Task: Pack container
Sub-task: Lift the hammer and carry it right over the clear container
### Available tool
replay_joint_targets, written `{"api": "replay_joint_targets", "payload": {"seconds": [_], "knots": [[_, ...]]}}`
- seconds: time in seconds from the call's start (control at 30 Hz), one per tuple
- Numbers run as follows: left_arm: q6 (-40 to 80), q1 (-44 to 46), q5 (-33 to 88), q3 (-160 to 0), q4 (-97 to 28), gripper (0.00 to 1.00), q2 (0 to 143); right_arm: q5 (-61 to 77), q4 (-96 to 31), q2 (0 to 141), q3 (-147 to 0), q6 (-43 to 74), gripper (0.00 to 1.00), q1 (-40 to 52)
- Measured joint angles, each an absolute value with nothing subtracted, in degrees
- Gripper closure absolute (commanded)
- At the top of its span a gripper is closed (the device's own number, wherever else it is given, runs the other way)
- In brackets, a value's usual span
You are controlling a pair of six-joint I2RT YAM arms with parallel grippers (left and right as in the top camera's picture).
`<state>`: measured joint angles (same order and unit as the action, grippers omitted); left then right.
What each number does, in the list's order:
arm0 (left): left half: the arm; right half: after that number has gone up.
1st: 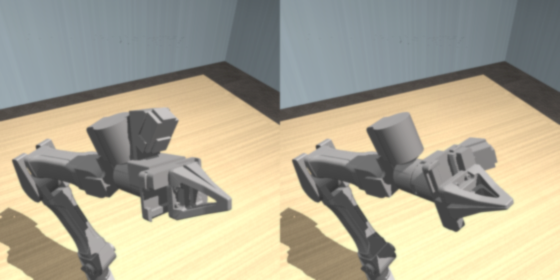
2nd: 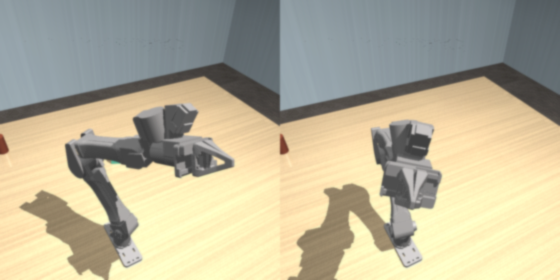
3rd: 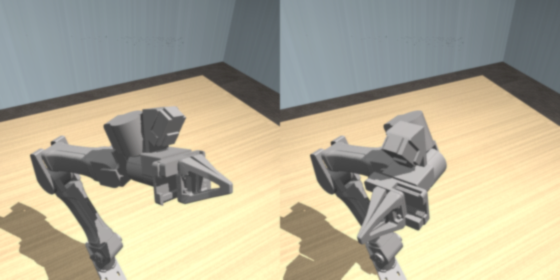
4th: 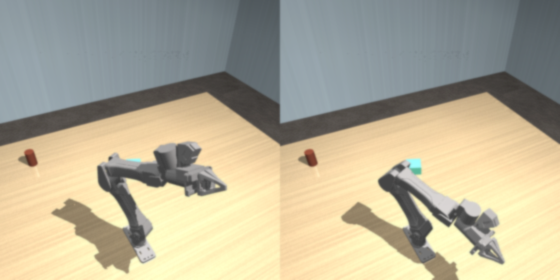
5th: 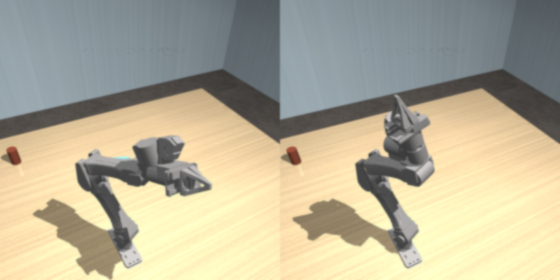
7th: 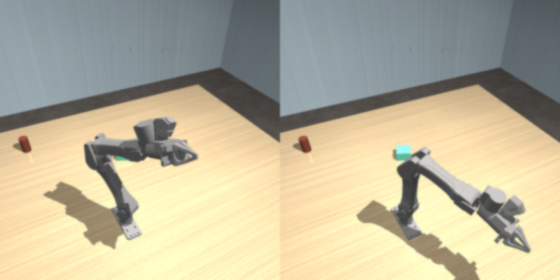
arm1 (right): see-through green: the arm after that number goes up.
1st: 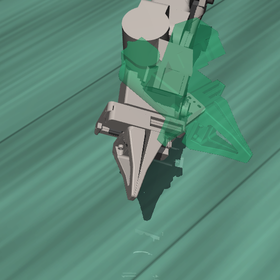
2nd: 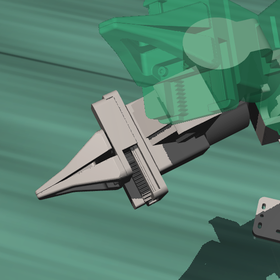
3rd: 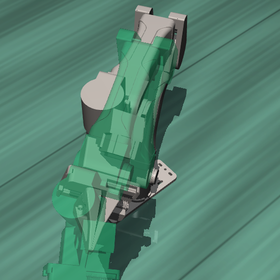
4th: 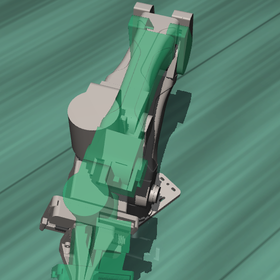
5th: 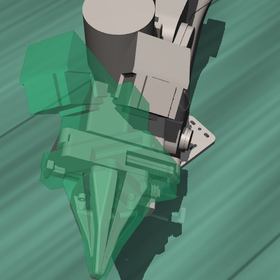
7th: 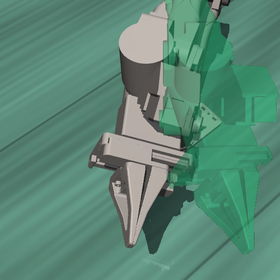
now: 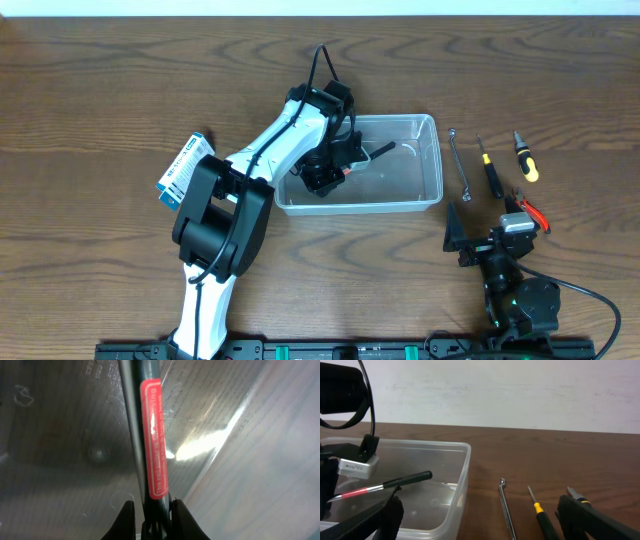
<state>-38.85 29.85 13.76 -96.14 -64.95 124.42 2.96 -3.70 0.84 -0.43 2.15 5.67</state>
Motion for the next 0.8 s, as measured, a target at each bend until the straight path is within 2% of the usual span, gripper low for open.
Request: {"api": "replay_joint_targets", "payload": {"seconds": [0.8], "knots": [[-38.85,29.85,13.78,-95.26,-62.24,0.87,124.42,2.96,-3.70,0.84,-0.43,2.15,0.01,5.67]]}}
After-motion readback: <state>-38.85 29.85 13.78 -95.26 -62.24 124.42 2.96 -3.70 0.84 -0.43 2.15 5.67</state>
